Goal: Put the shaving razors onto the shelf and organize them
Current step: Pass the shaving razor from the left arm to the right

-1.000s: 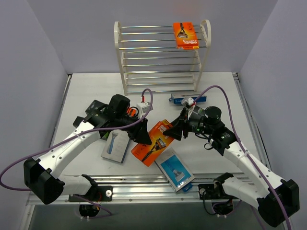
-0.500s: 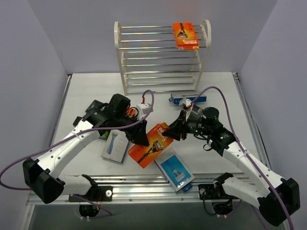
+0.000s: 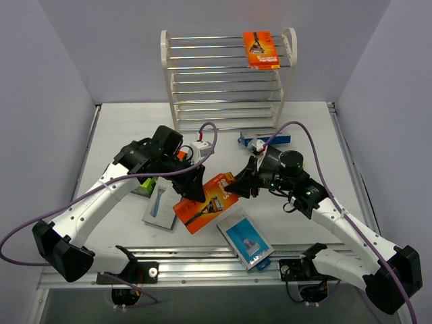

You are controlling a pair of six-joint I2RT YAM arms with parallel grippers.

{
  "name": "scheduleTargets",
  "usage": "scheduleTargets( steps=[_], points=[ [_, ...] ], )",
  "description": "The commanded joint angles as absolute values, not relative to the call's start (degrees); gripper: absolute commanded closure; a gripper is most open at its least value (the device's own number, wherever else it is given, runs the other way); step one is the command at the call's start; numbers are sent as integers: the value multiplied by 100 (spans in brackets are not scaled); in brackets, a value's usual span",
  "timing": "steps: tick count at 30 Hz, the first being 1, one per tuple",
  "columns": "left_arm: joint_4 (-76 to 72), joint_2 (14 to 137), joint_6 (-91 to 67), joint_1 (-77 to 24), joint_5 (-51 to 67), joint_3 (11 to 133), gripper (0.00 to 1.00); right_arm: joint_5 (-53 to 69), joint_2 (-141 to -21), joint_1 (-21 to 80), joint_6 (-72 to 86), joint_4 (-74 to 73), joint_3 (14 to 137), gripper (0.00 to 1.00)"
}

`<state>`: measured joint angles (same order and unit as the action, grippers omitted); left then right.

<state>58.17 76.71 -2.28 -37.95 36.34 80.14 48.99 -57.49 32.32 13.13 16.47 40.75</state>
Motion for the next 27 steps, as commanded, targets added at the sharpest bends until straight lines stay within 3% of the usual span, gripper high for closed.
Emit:
scheduleTargets(
  steps=[1, 7, 16, 18, 19, 21, 25, 27],
  points=[
    [5071, 7848, -281, -3577, 3208, 8472, 98, 5599, -5766, 3533, 1345, 1626, 4272, 97],
    [5098, 8007, -290, -3516, 3147, 8727, 96, 5494, -5818, 3683, 1327, 1591, 4263, 100],
    [4746, 7954, -527, -3314, 2936, 8113, 71, 4702, -5818, 3630, 1634, 1696, 4149, 100],
    [4633, 7954, -589, -3261, 2900, 8007, 77, 4658, -5888, 3630, 1731, 1749, 4105, 100],
    [4571, 7945, -624, -3200, 2926, 7920, 92, 4710, -5897, 3621, 1749, 1784, 4087, 100],
    [4431, 7937, -615, -3156, 3040, 7875, 98, 4956, -5932, 3630, 1907, 2002, 4008, 100],
    [4237, 7744, -466, -3129, 3313, 7787, 98, 5062, -5836, 3630, 1995, 2100, 3938, 82],
    [4158, 7630, -404, -3120, 3436, 7743, 98, 5098, -5784, 3630, 1978, 2057, 3946, 65]
  ],
)
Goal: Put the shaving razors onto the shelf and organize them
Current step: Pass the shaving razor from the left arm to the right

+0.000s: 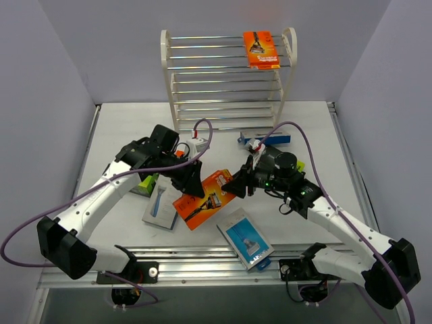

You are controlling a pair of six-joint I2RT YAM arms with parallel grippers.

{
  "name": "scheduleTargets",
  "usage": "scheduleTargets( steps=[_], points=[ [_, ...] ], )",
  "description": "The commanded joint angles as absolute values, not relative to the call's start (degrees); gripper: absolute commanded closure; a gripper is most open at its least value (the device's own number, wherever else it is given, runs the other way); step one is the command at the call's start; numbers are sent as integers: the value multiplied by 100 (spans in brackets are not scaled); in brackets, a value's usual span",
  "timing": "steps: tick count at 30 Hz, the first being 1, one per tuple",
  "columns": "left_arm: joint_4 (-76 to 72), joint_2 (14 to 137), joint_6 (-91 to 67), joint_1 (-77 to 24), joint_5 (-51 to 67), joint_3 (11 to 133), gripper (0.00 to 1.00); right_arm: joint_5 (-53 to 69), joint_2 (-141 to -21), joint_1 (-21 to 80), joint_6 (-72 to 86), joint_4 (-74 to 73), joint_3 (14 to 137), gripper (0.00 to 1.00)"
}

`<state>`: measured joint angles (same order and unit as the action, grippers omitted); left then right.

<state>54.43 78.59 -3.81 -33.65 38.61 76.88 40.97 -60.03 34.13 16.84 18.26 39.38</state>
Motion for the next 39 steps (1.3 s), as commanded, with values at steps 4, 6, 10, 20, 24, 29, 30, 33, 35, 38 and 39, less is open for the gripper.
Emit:
scheduleTargets(
  steps=[4, 6, 10, 20, 24, 29, 30, 33, 35, 38, 39],
  points=[
    [4140, 7550, -238, -3111, 3630, 7726, 98, 5045, -5766, 3621, 1899, 1907, 4008, 49],
    [4166, 7558, -194, -3111, 3700, 7760, 98, 5071, -5809, 3630, 1881, 1872, 4025, 47],
    [4219, 7585, -106, -3111, 3841, 7848, 98, 5045, -5871, 3630, 1872, 1846, 4034, 46],
    [4307, 7638, -149, -3111, 3955, 7919, 98, 4184, -5380, 3183, 1758, 1600, 4025, 42],
    [4298, 7655, -158, -3111, 3955, 7910, 98, 4376, -5230, 2857, 1924, 1784, 3929, 42],
    [4280, 7708, -185, -3120, 4078, 7980, 98, 4657, -5449, 2830, 1960, 1924, 3894, 43],
    [4289, 7725, -185, -3120, 4104, 7989, 98, 4684, -5475, 2821, 1977, 1951, 3894, 43],
    [4315, 7769, -176, -3120, 4201, 8077, 98, 4737, -5511, 2830, 1986, 1986, 3885, 43],
    [4316, 7787, -211, -3120, 4297, 8112, 98, 4746, -5511, 2821, 1986, 2021, 3885, 43],
    [4245, 7848, -281, -3138, 4640, 8147, 98, 4720, -5537, 2830, 1952, 1960, 3902, 43],
    [4245, 7875, -281, -3155, 4693, 8156, 98, 4650, -5546, 2830, 1942, 1943, 3902, 43]
  ],
)
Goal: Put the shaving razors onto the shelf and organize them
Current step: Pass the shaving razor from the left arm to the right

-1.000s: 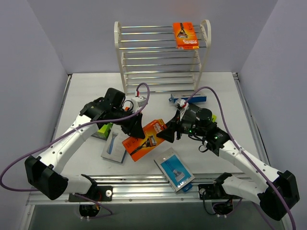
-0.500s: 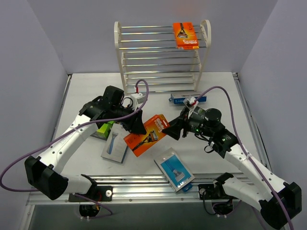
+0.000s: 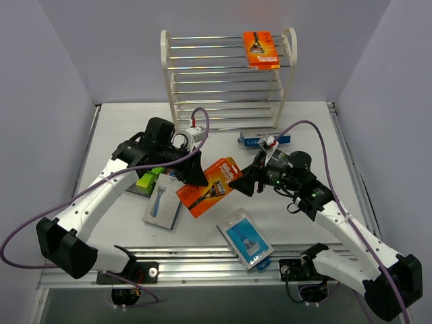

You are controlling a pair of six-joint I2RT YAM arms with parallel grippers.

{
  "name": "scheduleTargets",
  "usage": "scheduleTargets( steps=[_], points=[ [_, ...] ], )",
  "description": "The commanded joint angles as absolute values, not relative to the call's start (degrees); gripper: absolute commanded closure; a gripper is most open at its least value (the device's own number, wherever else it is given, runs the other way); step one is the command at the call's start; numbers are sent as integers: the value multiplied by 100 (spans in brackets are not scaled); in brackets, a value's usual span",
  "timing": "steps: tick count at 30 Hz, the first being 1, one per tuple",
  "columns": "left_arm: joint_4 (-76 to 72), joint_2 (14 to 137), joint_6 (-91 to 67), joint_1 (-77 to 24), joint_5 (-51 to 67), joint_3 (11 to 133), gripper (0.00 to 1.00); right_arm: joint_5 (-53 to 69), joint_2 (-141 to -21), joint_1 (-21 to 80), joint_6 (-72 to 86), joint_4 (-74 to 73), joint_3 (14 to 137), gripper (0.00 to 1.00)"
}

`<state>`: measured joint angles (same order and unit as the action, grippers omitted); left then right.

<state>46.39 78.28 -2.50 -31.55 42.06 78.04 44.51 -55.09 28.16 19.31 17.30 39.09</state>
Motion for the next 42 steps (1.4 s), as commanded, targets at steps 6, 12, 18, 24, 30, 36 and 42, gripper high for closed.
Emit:
scheduleTargets(
  steps=[6, 12, 18, 24, 30, 36, 42],
  points=[
    [4394, 7928, -202, -3269, 4772, 8262, 98, 4359, -5511, 2813, 1863, 1854, 3894, 40],
    [4474, 7972, -114, -3366, 4843, 8305, 98, 4517, -5581, 2804, 1898, 1969, 3876, 45],
    [4693, 8059, 61, -3393, 4782, 8428, 98, 4799, -5546, 2812, 1960, 2030, 3885, 65],
    [4913, 8279, 255, -3384, 4431, 8630, 98, 5053, -5511, 2839, 2030, 2109, 3876, 86],
    [5080, 8578, 281, -3349, 4087, 9017, 98, 5186, -5467, 2962, 2136, 2224, 3841, 90],
    [5142, 8771, 281, -3287, 3946, 9456, 98, 5300, -5493, 3129, 2232, 2364, 3771, 90],
    [5203, 8964, 360, -3173, 3806, 9764, 98, 5458, -5388, 3155, 2364, 2548, 3735, 88]
  ],
)
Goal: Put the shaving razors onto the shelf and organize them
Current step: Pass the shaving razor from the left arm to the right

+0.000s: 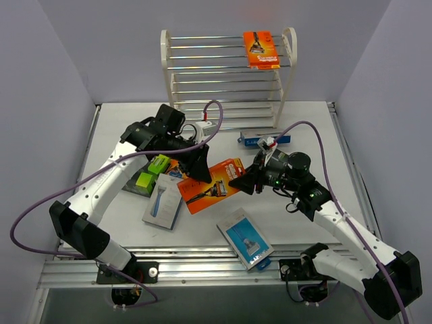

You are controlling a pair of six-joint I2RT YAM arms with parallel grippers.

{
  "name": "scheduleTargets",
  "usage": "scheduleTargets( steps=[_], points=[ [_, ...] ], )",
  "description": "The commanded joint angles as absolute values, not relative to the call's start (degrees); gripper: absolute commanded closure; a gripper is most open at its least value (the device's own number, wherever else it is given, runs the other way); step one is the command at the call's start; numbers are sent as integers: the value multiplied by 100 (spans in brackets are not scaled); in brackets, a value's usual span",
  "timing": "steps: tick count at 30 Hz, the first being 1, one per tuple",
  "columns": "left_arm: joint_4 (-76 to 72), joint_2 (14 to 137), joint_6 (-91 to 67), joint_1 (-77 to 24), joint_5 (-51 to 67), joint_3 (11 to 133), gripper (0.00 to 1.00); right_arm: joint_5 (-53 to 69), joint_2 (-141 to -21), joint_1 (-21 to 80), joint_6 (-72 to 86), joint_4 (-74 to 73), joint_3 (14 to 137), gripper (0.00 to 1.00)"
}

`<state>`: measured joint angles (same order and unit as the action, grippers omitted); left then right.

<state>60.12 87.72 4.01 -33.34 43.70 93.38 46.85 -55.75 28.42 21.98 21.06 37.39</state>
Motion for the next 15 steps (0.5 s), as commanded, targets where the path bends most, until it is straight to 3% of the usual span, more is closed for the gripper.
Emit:
scheduleTargets(
  steps=[1, 5, 6, 9, 10, 13, 15],
  points=[
    [5212, 9017, 360, -3147, 3797, 9782, 98, 5475, -5379, 3155, 2399, 2566, 3727, 88],
    [5177, 9140, 334, -2980, 3771, 9844, 96, 5468, -5326, 3155, 2505, 2690, 3683, 95],
    [5151, 9149, 290, -2936, 3771, 9826, 84, 5406, -5317, 3138, 2505, 2637, 3700, 97],
    [4836, 9088, 150, -2901, 3666, 9642, 69, 5186, -5309, 3024, 2496, 2453, 3744, 100],
    [4756, 9018, 97, -2874, 3648, 9520, 60, 5125, -5317, 2989, 2505, 2400, 3762, 100],
    [4492, 8913, -140, -2813, 3543, 9387, 45, 4992, -5352, 2804, 2627, 2417, 3753, 100],
    [4343, 8877, -237, -2778, 3507, 9317, 41, 4905, -5388, 2760, 2776, 2539, 3692, 100]
  ],
)
